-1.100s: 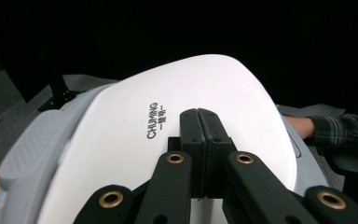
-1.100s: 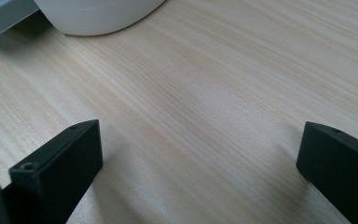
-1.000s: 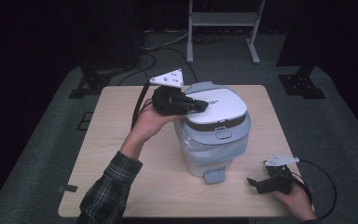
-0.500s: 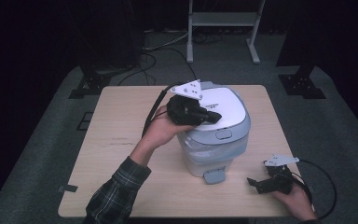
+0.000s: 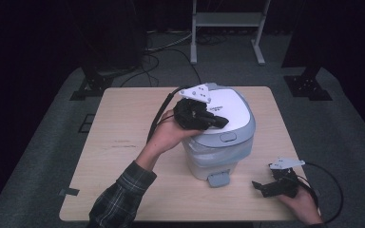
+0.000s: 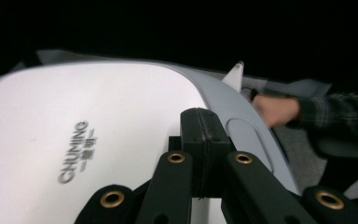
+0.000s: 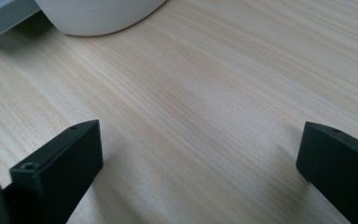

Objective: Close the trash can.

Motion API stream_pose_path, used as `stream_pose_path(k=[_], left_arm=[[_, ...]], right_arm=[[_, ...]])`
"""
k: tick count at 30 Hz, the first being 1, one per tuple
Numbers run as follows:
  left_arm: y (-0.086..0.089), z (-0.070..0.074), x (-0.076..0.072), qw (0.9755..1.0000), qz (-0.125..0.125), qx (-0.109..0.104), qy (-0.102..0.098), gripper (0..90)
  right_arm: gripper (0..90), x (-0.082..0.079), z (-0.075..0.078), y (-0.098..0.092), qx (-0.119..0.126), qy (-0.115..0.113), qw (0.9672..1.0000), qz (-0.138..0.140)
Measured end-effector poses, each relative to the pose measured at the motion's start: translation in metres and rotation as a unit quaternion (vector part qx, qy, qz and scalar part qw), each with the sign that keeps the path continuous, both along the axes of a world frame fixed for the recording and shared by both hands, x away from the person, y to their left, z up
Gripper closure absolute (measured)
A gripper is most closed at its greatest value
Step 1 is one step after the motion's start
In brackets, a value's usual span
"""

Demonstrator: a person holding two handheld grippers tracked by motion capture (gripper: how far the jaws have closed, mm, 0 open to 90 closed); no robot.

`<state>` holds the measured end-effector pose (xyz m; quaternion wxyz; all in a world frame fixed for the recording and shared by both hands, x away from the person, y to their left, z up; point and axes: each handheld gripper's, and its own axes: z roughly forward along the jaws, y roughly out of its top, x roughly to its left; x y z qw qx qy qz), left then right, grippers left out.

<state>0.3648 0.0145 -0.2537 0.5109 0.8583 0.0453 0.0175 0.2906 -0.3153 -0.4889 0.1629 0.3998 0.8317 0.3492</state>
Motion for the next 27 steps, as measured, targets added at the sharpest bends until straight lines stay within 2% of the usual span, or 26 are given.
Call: stream_pose_path(k=[6, 14, 17, 18, 20, 22, 27], left_arm=[[0.001, 0.001, 0.001, 1.0000, -0.003, -0.003, -0.002, 89.9], [0.020, 0.005, 0.002, 0.9994, 0.027, -0.023, -0.002, 59.5], [0.032, 0.007, 0.000, 0.9985, 0.047, -0.028, -0.009, 47.1], [0.039, 0.008, -0.002, 0.9974, 0.060, -0.039, -0.012, 42.0], [0.048, 0.007, -0.005, 0.9966, 0.068, -0.046, -0.012, 34.2], [0.055, 0.007, -0.007, 0.9957, 0.081, -0.043, -0.016, 26.2], [0.075, 0.002, -0.012, 0.9926, 0.113, -0.041, -0.021, 17.9]], right_arm=[[0.0, 0.000, 0.000, 0.000, -0.001, 0.001, 1.0000, 0.001], [0.0, -0.001, 0.000, -0.001, 0.000, 0.000, 1.0000, 0.000], [0.0, -0.001, 0.000, -0.001, 0.000, 0.000, 1.0000, 0.000], [0.0, -0.001, 0.000, -0.001, 0.000, 0.000, 1.0000, -0.001], [0.0, -0.001, 0.000, -0.001, 0.000, 0.000, 1.0000, -0.001], [0.0, -0.001, 0.000, -0.001, 0.000, 0.000, 1.0000, -0.001], [0.0, -0.001, 0.000, -0.001, 0.000, 0.000, 1.0000, -0.001]])
